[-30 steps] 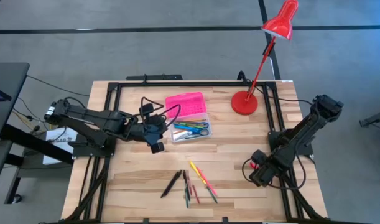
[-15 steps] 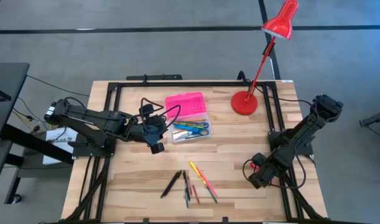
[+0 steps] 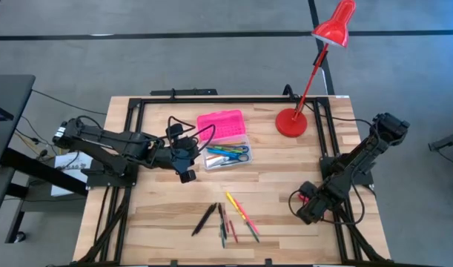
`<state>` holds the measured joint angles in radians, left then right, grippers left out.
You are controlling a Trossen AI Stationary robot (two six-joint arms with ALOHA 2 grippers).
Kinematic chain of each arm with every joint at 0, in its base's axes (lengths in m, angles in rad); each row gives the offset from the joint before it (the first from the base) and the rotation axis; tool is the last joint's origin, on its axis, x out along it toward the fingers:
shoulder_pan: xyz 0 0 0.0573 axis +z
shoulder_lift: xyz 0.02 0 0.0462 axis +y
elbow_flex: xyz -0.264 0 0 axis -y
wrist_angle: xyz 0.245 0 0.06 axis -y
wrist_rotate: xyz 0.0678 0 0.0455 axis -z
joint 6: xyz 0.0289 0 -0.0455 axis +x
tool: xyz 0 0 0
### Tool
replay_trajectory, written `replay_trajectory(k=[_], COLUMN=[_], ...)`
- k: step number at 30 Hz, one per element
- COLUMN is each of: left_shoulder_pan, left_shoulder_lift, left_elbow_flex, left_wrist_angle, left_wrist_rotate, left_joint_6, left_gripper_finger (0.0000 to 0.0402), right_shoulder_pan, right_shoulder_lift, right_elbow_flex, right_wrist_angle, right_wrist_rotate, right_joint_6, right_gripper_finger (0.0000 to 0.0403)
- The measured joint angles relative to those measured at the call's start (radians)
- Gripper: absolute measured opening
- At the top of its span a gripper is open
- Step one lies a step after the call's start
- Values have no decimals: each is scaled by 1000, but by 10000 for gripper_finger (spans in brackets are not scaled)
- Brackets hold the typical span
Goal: Pick & place school supplies into a supply box
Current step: Put the pink pen into the pink supply box
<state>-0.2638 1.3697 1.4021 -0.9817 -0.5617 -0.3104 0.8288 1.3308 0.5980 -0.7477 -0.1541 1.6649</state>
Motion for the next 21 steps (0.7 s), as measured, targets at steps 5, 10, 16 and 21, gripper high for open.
replay_trajectory(k=[5, 10, 16, 21], left_shoulder_pan=[0, 0, 0, 0], left_shoulder_lift=[0, 8, 8, 8], left_elbow_flex=[0, 0, 0, 0], left_wrist_angle=[0, -4, -4, -4], left_wrist_rotate=[6, 9, 14, 4], left_joint_6=[0, -7, -21, -16], left_gripper_finger=[93, 93, 93, 93], right_shoulder_pan=[-2, -15, -35, -52], right_shoulder_lift=[0, 0, -3, -3], right_elbow_flex=[0, 0, 32, 68], right_wrist_angle=[-43, -37, -25, -93], right_wrist_rotate=[12, 23, 36, 92], right_joint_6=[-58, -102, -170, -232], right_gripper_finger=[127, 125, 123, 122])
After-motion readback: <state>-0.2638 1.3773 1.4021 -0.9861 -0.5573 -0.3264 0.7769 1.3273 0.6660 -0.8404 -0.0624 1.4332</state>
